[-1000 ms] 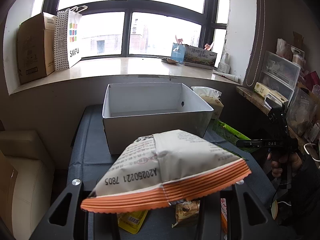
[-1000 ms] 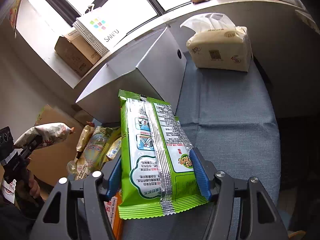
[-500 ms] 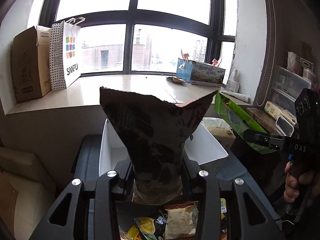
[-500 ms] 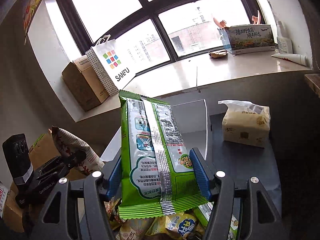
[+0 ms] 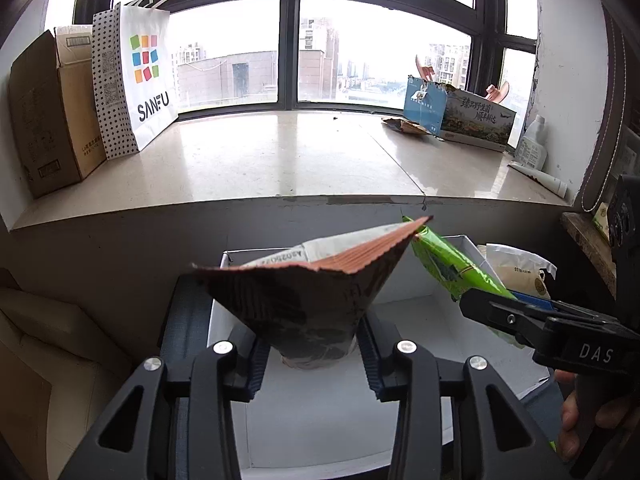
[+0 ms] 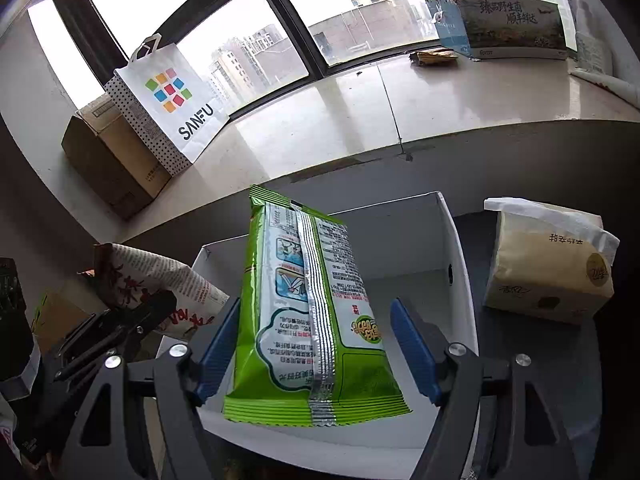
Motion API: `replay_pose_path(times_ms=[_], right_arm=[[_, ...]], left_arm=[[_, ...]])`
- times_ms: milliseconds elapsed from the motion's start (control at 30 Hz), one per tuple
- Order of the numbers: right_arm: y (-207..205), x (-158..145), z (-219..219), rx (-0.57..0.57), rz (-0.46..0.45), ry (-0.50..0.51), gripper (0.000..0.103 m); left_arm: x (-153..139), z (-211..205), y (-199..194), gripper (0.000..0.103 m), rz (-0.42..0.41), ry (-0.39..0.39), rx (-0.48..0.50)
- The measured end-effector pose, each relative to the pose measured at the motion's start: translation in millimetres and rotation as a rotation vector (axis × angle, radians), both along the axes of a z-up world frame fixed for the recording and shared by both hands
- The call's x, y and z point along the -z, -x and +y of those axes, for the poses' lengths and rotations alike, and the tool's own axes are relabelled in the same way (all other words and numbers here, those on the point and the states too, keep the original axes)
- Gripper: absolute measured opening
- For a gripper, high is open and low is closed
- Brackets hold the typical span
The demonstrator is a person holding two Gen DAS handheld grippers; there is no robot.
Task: Organize snacks
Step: 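Carry the chip bag and green wafer packs into the white box and release both, then grasp the green wafer pack with the right gripper while the left gripper reaches the flatbread pack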
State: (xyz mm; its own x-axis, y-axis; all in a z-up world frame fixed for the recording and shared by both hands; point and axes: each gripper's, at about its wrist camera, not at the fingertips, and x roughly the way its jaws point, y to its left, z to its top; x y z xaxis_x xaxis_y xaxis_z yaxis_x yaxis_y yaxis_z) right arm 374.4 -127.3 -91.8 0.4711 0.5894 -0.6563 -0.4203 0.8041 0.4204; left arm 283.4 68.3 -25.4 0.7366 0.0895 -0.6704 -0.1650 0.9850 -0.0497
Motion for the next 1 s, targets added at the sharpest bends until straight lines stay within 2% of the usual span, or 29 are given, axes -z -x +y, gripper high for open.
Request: replay_pose_path(times_ms=[33,67,200,333,400,500,567,633,733,833,933,1000], right_arm=[[-1.3,2.0,0.7,0.016,0.01,0.011,0.103],[-0.9,3.4,-0.6,0.028,0.009,0.022,0.103],[5.3,4.6,-14.5,0.041,-0.021,0.011,0.103],[18.4,-3.0,-33.7,0.052,-0.049,-0.06,0.103],[31.9,-11.8,-43.3,0.052,-0.113,-0.087,0.103],[57.0,-27.1,-52.7,0.049,-0.236,-0.075,0.103],[73.5,-35.6,-56.2,0.016,-0.296,-0.065,0.103],[91.0,-40.2,-61.0,-0.015,-0.337,-0.082,0.103],[117.0,-42.8,-70.2,-0.051,-0.353,-0.097,0.103],[145.5,-41.6,-85.1,-0.112,-0.331,-0.125,0.103],[176.0,-38.3,-112.2,-0.121,-0.361,-0.148,0.103],[195.7,-32.7,-131.6,-0.1,-0.391,-0.122,0.103]], left_arm=[[2.9,2.5,-0.7,0.082,0.006,0.004,-0.013],[3.9,6.4,0.6,0.102,-0.003,0.012,-0.023],[0.1,17.0,17.6,0.103,-0.049,0.03,-0.034],[-6.3,12.5,38.7,0.103,-0.075,0.015,0.007],[-8.4,5.4,49.8,0.103,-0.085,0.013,0.041],[-10.1,-8.7,69.9,0.103,-0.109,-0.008,0.082],[-10.3,-16.6,86.0,0.103,-0.143,-0.005,0.112],[-9.7,-21.3,99.2,0.103,-0.142,0.022,0.139],[-10.5,-27.6,125.0,0.103,-0.139,0.063,0.185],[-12.3,-34.1,154.5,0.103,-0.151,0.082,0.245],[-6.9,-35.2,181.1,0.103,-0.135,0.043,0.222],[-2.3,-33.0,199.4,0.103,-0.124,0.042,0.211]])
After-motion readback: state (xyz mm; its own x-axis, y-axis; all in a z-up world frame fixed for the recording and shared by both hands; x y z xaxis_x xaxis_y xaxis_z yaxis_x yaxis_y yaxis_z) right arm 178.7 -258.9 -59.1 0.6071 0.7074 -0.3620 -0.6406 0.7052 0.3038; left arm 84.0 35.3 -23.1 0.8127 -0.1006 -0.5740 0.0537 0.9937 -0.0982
